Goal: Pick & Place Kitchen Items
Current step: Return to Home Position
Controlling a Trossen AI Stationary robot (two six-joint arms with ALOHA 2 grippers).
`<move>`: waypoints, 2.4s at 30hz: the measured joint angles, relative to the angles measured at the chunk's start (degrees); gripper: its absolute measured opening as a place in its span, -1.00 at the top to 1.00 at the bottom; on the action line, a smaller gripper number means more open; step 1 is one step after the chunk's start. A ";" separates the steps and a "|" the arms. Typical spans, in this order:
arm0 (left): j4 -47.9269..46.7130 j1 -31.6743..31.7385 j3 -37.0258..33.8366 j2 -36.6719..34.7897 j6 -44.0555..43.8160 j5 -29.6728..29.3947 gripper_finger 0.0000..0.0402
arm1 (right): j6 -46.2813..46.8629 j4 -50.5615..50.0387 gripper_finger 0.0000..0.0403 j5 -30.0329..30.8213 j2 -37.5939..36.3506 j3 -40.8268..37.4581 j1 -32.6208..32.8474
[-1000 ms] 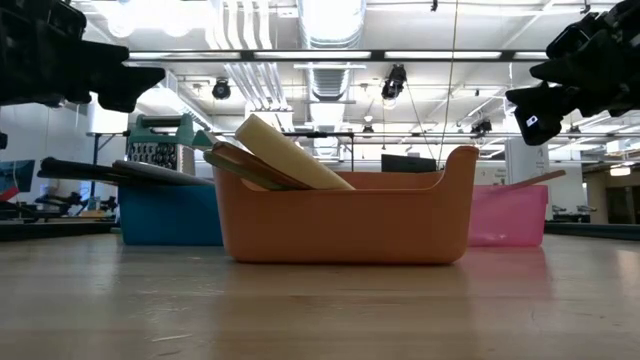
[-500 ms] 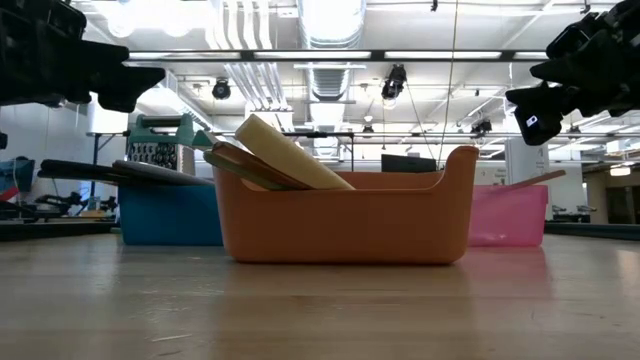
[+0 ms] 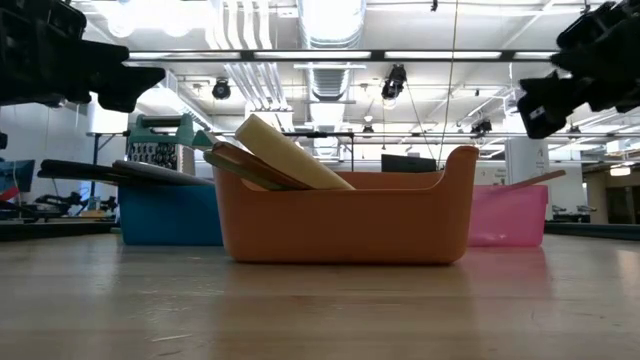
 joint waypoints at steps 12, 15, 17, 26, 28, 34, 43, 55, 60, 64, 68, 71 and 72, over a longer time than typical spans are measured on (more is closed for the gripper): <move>0.02 0.01 -0.02 0.00 0.00 0.02 -0.68 | -12.52 -0.30 0.11 8.37 -0.63 -0.72 7.26; 0.02 0.00 -0.02 0.00 0.00 0.02 -0.68 | -12.94 0.19 0.10 11.30 -1.00 -1.40 5.90; 0.02 0.02 -0.02 0.00 0.02 0.02 -0.68 | -16.70 0.74 0.09 11.34 -1.08 -1.40 4.77; 0.00 0.00 -0.02 0.00 0.00 0.00 -0.68 | -21.30 -0.20 0.11 9.51 -4.99 -1.40 2.62; 0.00 0.02 -0.02 0.00 0.01 0.02 -0.68 | -21.48 -0.22 0.12 9.67 -6.50 -1.40 2.61; 0.00 0.02 -0.02 0.02 0.02 0.02 -0.68 | -19.54 -0.39 0.12 10.46 -5.95 -1.38 1.51; -0.02 0.01 -0.02 0.02 0.02 0.02 -0.68 | -21.75 -0.42 0.08 10.53 -6.65 -1.38 4.13; -0.43 0.01 -0.02 0.33 0.02 0.02 -0.68 | -22.45 -0.59 0.15 12.07 -7.01 -1.40 5.00; -0.44 0.02 -0.02 0.33 0.02 0.02 -0.68 | -21.63 -0.51 0.13 12.04 -7.01 -1.40 5.00; -0.45 0.02 -0.02 0.33 0.02 0.02 -0.68 | -19.45 -0.49 0.10 12.04 -7.01 -1.40 5.00; -0.48 0.02 -0.02 0.33 0.02 0.02 -0.68 | -17.97 -0.48 0.08 12.02 -7.01 -1.40 5.00; -0.48 0.02 -0.02 0.33 0.02 0.02 -0.68 | -17.62 -0.48 0.08 12.00 -7.01 -1.40 5.00; -0.48 0.02 -0.02 0.33 0.02 0.02 -0.68 | -17.62 -0.48 0.09 11.98 -7.01 -1.40 5.00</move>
